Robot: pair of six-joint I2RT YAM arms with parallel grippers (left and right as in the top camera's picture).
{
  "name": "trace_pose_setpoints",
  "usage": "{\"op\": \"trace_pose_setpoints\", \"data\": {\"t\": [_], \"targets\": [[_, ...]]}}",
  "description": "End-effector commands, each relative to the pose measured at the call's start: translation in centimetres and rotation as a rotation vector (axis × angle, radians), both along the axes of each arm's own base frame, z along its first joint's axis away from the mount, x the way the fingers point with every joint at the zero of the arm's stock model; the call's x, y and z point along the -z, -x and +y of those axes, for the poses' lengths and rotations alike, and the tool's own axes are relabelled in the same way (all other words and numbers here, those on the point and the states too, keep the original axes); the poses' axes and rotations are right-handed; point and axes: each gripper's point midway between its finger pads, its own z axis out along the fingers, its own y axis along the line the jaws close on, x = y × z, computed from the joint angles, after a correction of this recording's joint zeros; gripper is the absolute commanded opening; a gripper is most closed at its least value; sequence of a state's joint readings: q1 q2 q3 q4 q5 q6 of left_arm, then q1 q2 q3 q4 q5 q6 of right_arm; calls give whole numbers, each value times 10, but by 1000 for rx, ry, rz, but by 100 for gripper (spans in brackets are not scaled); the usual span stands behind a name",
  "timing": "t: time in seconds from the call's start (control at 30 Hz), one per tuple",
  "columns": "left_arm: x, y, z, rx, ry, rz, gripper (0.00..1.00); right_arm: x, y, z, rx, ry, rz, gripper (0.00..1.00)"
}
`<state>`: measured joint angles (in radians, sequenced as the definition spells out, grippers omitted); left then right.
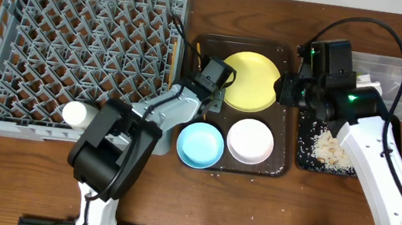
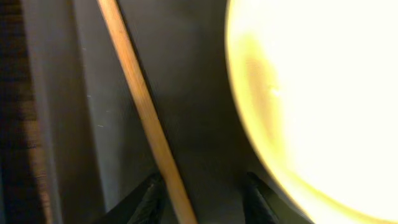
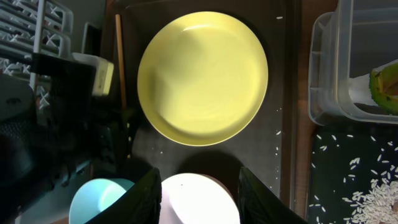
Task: Sort waste into correct bins and load items into the dishwasher
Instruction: 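Grasp the second chopstick beside the yellow plate with the left gripper, then carry the chopstick into the grey dish rack and release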
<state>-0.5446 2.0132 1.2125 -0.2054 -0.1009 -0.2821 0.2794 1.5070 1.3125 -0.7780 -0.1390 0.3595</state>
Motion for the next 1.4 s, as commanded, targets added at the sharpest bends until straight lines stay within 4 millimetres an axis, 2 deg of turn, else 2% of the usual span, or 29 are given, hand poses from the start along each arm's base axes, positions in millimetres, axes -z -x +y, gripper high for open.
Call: {"op": "trace_pose_setpoints", "data": {"t": [0.0,0.03,0.13,0.33,0.5,0.63,0.73,0.77,0.87,1.0,1.1,1.17,1.23,1.37], "targets": [[34,23,-4,29,-6,112,35,-6,0,-2,11,-5,-15,38],[34,23,-3,28,-6,112,31,-6,1,-2,11,-5,-15,37],[34,23,1,18,-29,107,8,-6,1,-2,11,-5,-14,37],[35,25,7,10,-55,114,8,-5,2,-3,11,-3,-8,36],[10,18,2,13,-25,63,8,-3,5,-3,11,1,6,35],[-28,11,0,9,5,-6,8,-3,6,-4,11,2,10,35],[-64,6,3,-6,23,-82,8,-3,6,-4,11,2,10,35],[-91,4,8,-20,32,-137,8,-3,6,-4,11,2,10,35],[-128,6,16,-34,36,-206,8,-3,6,-4,11,1,11,34],[-167,16,37,-64,-11,-278,8,-3,6,-4,11,2,10,34],[-187,27,67,-132,-110,-314,8,-3,6,-4,11,2,11,35],[-192,33,85,-166,-166,-314,8,-3,6,-4,11,2,11,35],[-188,38,96,-178,-188,-279,8,-3,6,-4,11,2,10,35],[-161,44,115,-195,-222,-172,8,-3,5,-3,11,1,7,36]]}}
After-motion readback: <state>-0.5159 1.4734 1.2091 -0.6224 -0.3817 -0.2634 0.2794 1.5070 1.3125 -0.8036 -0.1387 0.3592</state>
